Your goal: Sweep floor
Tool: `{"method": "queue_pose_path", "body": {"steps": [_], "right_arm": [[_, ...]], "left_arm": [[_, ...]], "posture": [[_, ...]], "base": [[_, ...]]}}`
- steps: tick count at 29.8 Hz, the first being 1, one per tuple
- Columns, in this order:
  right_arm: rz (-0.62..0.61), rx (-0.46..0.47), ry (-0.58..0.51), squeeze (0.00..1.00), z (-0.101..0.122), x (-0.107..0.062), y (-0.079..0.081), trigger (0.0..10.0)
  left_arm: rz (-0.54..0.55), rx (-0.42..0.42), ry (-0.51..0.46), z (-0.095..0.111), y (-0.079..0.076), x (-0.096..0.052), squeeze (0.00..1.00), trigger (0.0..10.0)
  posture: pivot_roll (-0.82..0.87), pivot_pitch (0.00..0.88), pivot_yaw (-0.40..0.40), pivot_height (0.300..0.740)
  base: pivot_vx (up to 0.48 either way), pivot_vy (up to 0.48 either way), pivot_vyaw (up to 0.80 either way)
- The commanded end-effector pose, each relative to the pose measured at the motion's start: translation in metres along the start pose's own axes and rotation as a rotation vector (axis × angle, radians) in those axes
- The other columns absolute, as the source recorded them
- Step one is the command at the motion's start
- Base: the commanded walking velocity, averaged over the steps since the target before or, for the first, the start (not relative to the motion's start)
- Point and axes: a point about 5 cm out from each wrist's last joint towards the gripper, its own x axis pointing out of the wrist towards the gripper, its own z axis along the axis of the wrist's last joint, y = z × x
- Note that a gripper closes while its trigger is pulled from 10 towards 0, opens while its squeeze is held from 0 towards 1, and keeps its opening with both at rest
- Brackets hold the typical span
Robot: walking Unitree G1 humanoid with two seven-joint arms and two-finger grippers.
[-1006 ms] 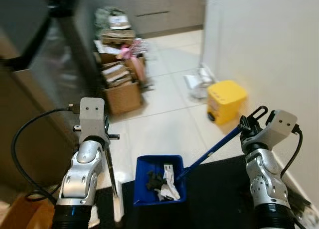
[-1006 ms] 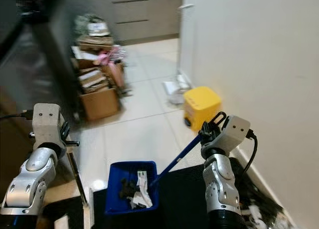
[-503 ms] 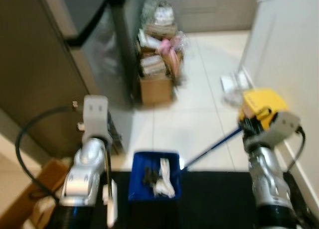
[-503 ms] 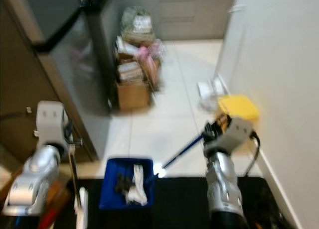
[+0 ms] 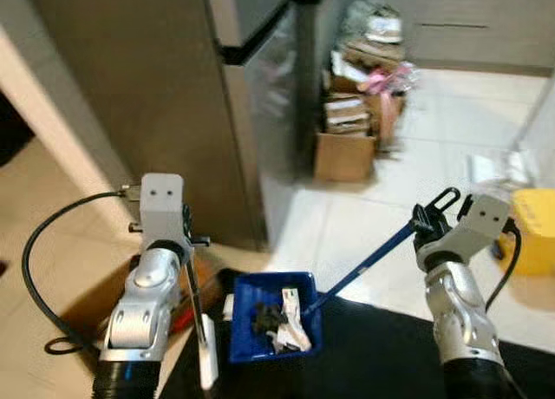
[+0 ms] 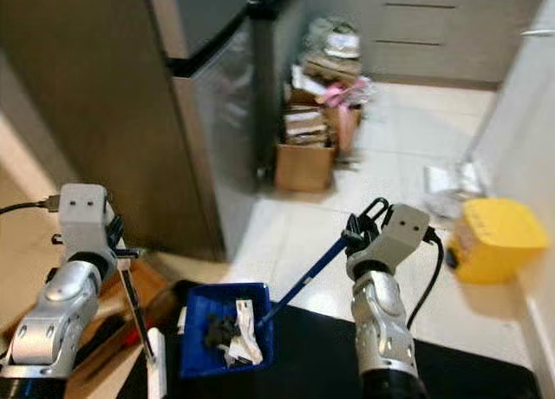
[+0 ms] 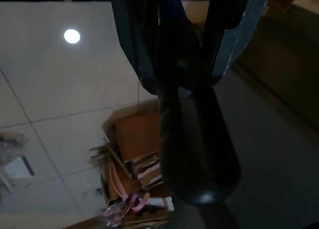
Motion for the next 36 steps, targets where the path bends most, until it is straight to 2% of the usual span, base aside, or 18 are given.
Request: {"method": "queue_pose_path", "body": {"steps": [1, 36], "right_arm": [[0.015, 0.032, -0.031, 0.0, 0.0064, 0.0012, 0.0041, 10.0], [0.016, 0.031, -0.024, 0.0, 0.0052, 0.0002, 0.0045, 10.0]], "left_arm": [[0.016, 0.02, -0.014, 0.0029, 0.0028, -0.0013, 0.0, 10.0], [0.02, 0.019, -0.009, 0.0012, 0.0035, -0.0024, 0.0, 10.0]], "posture": [[0.04, 0.089, 0.028, 0.74], [0.04, 0.098, 0.025, 0.74]], "base": [[0.0, 0.0, 0.8], [0.0, 0.0, 0.8]]}}
